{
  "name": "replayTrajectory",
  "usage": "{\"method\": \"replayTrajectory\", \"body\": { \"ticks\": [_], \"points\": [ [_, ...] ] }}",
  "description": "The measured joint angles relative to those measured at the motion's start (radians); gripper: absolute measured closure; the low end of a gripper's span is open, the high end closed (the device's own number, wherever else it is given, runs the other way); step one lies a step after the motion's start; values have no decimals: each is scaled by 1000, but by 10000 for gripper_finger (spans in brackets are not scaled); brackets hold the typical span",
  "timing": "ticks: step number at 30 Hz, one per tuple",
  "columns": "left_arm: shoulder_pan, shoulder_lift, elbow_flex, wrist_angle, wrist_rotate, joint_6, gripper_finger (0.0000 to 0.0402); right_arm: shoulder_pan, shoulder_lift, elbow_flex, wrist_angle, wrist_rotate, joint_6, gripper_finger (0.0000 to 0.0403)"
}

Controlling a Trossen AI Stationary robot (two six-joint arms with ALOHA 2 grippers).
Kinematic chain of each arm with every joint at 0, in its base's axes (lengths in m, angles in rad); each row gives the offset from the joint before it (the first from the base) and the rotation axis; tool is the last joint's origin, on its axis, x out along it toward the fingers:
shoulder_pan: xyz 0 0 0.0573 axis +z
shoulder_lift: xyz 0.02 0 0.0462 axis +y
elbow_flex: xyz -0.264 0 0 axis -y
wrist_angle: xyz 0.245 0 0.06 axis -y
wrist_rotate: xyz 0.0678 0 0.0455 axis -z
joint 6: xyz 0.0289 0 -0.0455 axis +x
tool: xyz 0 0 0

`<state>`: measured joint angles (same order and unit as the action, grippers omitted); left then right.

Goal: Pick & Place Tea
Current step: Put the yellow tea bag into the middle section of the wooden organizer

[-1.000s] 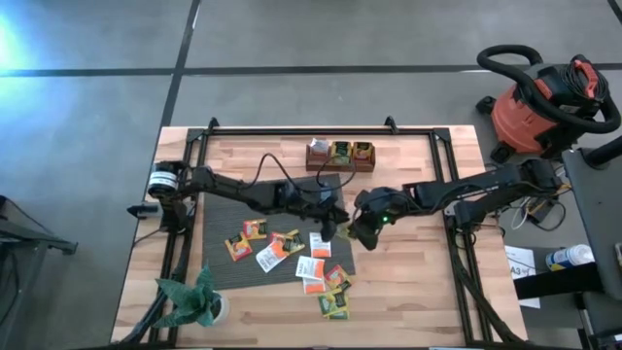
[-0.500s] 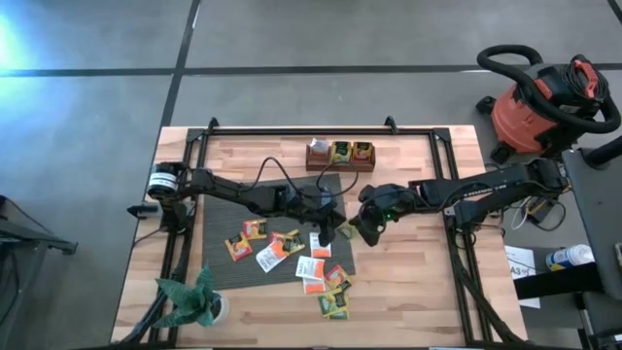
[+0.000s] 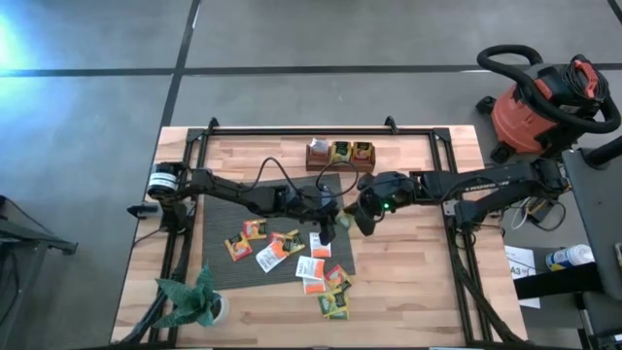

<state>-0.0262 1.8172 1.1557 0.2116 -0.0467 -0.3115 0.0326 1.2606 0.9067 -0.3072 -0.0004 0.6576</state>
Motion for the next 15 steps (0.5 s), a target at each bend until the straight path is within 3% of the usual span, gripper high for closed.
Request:
{"method": "replayTrajectory", "body": {
  "ticks": [7, 15],
  "points": [
    [9, 0, 0, -27, -4, -1, 333, -1, 0, 61, -331, -23, -31, 394],
    [9, 0, 0, 62, 24, -2, 333, -4, 2, 45, -264, -26, -45, 394]
  ]
}}
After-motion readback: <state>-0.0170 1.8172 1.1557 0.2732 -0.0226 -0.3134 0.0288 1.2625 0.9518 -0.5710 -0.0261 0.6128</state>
